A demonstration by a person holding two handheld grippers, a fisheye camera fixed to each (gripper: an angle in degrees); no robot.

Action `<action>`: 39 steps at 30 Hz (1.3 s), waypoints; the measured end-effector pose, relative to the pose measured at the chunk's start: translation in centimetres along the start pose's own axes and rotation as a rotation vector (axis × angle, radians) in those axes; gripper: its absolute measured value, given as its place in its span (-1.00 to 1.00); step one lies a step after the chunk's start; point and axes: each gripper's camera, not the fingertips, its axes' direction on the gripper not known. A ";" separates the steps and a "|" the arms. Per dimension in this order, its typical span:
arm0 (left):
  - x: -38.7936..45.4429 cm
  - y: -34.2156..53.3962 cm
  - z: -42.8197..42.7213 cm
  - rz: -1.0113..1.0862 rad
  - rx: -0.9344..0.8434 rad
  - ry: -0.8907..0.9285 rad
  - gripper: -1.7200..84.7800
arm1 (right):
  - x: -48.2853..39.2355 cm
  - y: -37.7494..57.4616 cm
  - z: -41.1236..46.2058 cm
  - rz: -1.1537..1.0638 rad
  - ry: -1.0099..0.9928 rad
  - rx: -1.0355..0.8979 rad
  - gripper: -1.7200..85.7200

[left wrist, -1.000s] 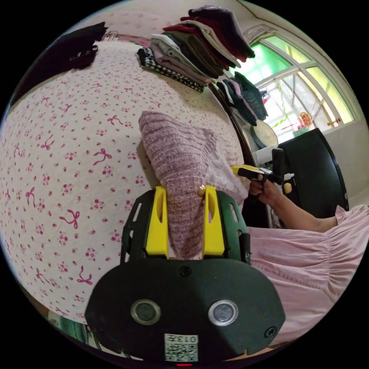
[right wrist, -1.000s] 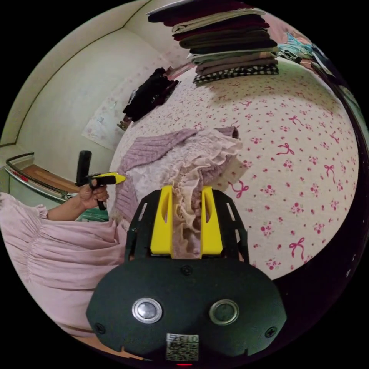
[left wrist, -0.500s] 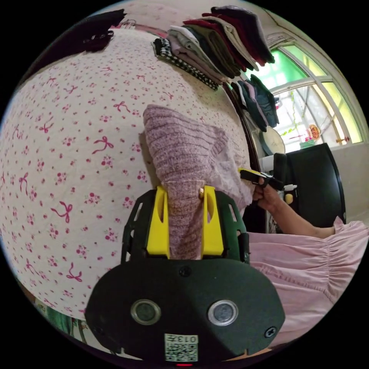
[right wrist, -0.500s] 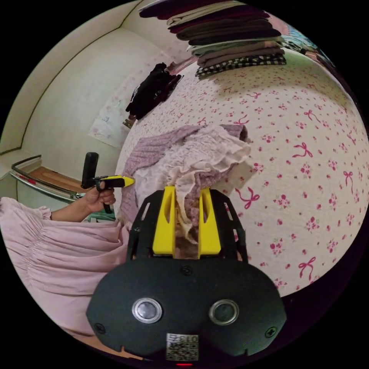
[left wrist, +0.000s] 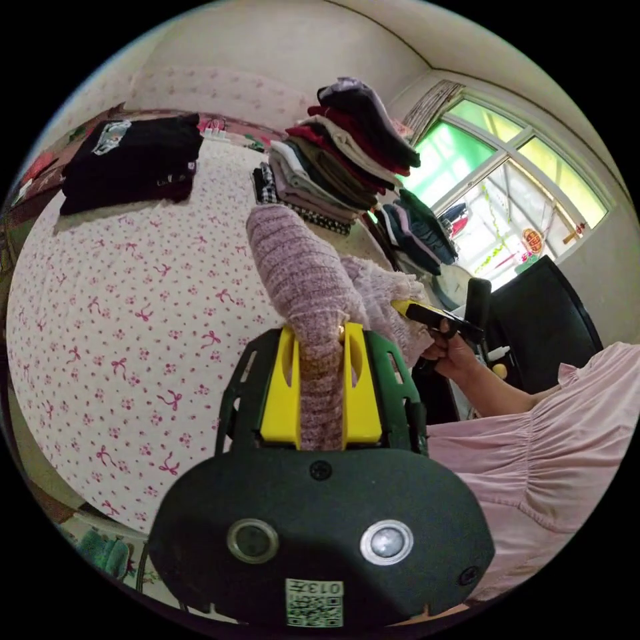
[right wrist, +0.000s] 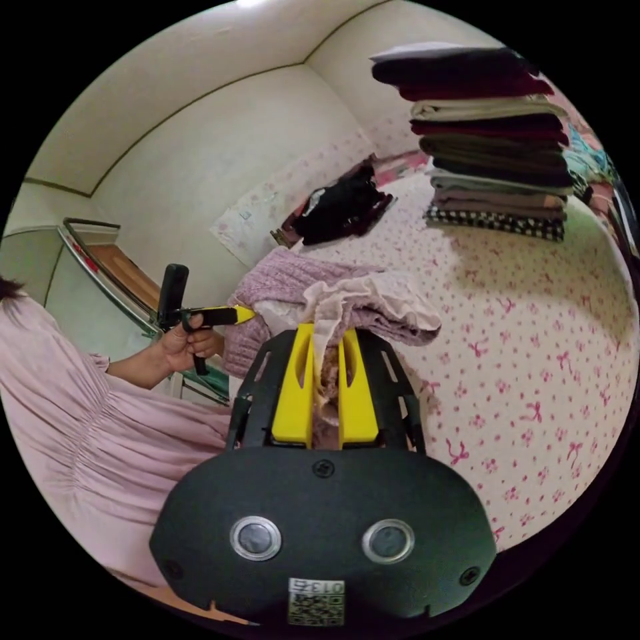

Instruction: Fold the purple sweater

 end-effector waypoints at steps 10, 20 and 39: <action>-11.7 -10.9 -11.8 0.152 0.152 -0.050 -0.73 | -8.2 -20.5 8.8 -0.213 0.065 0.112 -0.91; -25.5 -28.4 -19.1 0.190 0.196 -0.103 -0.72 | -13.1 -46.6 22.7 -0.352 0.200 0.138 -0.84; -25.7 -33.8 -2.8 0.289 -0.018 -0.583 -0.94 | -6.7 -55.6 38.0 -0.278 0.618 -0.195 -0.92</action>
